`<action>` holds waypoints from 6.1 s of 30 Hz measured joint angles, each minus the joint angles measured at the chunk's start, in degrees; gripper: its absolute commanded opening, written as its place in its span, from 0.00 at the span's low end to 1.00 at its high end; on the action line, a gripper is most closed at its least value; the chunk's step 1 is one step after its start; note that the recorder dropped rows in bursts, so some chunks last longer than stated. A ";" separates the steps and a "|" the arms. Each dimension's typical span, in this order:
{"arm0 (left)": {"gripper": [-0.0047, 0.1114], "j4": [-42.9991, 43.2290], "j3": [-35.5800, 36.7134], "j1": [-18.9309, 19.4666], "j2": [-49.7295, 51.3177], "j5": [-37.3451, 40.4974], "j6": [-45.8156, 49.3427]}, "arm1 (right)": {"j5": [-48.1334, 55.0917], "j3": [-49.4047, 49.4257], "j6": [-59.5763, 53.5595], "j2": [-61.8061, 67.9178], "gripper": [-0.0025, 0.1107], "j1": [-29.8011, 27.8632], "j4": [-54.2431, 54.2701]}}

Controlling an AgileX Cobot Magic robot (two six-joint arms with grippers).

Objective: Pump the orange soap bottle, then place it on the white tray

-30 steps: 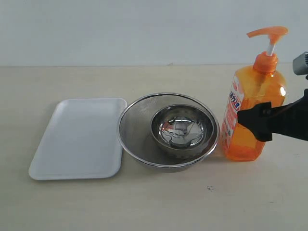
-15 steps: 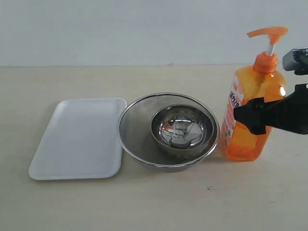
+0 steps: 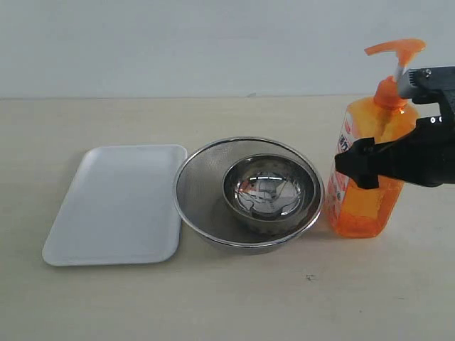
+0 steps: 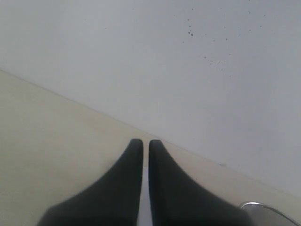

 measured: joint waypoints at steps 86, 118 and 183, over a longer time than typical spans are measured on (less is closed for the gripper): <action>0.08 0.00 0.00 0.00 0.00 0.00 0.00 | -29.48 -1.70 -7.60 -2.10 0.02 17.18 1.24; 0.08 0.00 0.00 0.00 0.00 0.00 1.02 | -41.51 -2.58 -4.85 1.78 0.02 25.98 -7.56; 0.08 -61.26 -60.64 -8.19 76.40 50.26 76.03 | -39.96 -2.23 -3.36 1.78 0.02 25.98 -13.40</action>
